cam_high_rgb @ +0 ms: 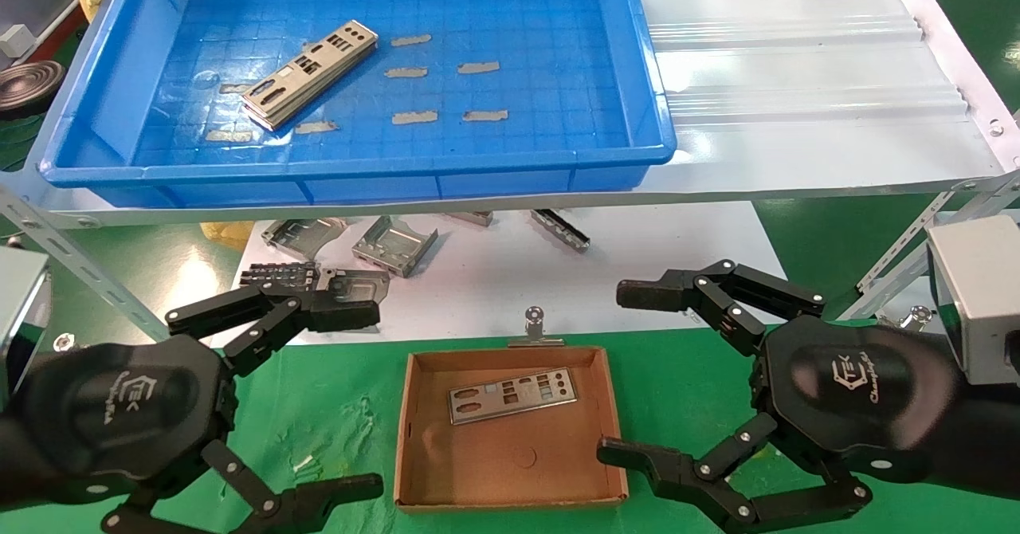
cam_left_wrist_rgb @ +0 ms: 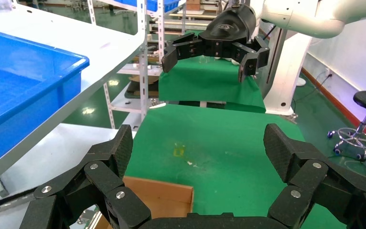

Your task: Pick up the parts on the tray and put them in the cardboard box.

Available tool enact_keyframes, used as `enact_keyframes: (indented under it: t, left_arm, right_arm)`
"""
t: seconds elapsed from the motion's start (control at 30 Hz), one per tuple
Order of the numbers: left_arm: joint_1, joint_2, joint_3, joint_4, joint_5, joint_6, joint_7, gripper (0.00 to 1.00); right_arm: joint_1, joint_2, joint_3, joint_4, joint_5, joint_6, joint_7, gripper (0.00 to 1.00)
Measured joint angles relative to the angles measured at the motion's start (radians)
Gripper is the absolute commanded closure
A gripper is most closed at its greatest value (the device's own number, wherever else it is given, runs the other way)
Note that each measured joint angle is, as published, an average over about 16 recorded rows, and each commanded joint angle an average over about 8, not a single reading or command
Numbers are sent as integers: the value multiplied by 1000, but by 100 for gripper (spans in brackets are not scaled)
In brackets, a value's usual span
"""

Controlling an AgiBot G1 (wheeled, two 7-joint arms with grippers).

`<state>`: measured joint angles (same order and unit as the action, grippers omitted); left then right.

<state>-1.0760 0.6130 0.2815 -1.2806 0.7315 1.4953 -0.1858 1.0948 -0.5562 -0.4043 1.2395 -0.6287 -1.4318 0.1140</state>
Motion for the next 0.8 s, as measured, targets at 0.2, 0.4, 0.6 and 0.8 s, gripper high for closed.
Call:
enact_keyframes:
  t: [0.2, 0.4, 0.6, 0.8]
  left_arm:
    - [0, 0, 0, 0, 0, 0, 0, 0]
    - [0, 0, 0, 0, 0, 0, 0, 0]
    - [0, 0, 0, 0, 0, 0, 0, 0]
    - [0, 0, 0, 0, 0, 0, 0, 0]
  right_arm:
    - [0, 0, 0, 0, 0, 0, 0, 38]
    - [0, 0, 0, 0, 0, 0, 0, 100]
    - [0, 0, 0, 0, 0, 0, 0, 100]
    - [0, 0, 0, 0, 0, 0, 0, 100]
